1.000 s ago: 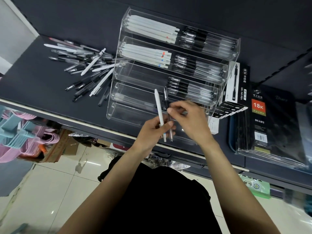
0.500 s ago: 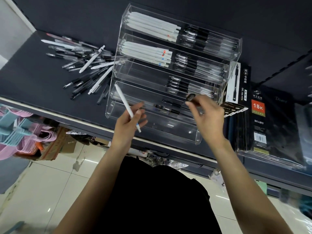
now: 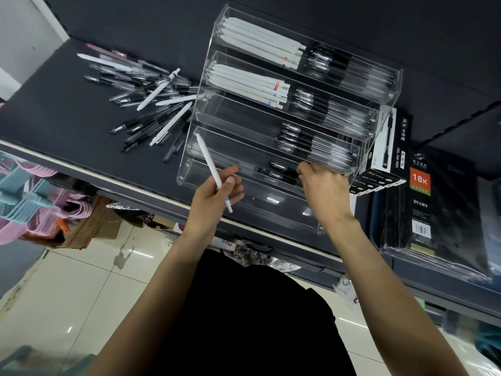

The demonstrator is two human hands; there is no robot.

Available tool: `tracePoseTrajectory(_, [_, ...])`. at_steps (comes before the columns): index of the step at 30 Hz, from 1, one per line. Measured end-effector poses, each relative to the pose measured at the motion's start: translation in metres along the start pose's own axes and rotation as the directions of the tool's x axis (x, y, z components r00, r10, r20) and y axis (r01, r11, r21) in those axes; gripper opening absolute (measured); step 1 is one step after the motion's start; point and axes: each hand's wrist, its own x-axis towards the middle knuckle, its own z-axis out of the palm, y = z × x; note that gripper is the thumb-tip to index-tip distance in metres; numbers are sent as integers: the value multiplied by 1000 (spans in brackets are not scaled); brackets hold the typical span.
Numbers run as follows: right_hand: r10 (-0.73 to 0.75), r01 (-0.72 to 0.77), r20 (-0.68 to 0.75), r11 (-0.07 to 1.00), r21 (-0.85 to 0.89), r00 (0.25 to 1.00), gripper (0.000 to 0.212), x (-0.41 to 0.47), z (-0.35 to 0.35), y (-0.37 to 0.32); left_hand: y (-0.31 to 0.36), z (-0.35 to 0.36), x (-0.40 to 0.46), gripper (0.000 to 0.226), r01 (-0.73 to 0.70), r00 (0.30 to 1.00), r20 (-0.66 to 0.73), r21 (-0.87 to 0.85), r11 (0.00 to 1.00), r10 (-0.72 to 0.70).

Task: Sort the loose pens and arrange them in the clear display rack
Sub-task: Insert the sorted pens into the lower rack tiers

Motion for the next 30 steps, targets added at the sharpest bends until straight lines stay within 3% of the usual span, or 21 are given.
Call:
tracePoseTrajectory(11, [18,-9,81,994,-112,997,26,3,-4,-5,-2,2,-2,22,21,999,29,0,1000,-21])
tracePoseTrajectory(20, [52,-49,71,998,-46,996,23,-1,0,-7,2,2,-7,24,55,998,24,-37,998,-55])
tracePoseTrajectory(22, [78,-78,4,996,37,997,19,-4,-8,-10,7,0,-8,28,83,996,23,-55,995,-82])
tracePoseTrajectory(25, [86,-52,-81,933,356,993,17,-4,-30,-30,16,-2,-9,31,115,993,18,-79,990,-114])
tracePoseTrajectory(27, [73,-32,-47,814,580,996,16,-1,-47,-57,23,-4,-10,33,118,993,20,-140,983,-116])
tracePoseTrajectory(30, [-7,-52,81,704,708,997,18,5,-55,-101,30,-7,-10,39,91,995,48,-140,986,-85])
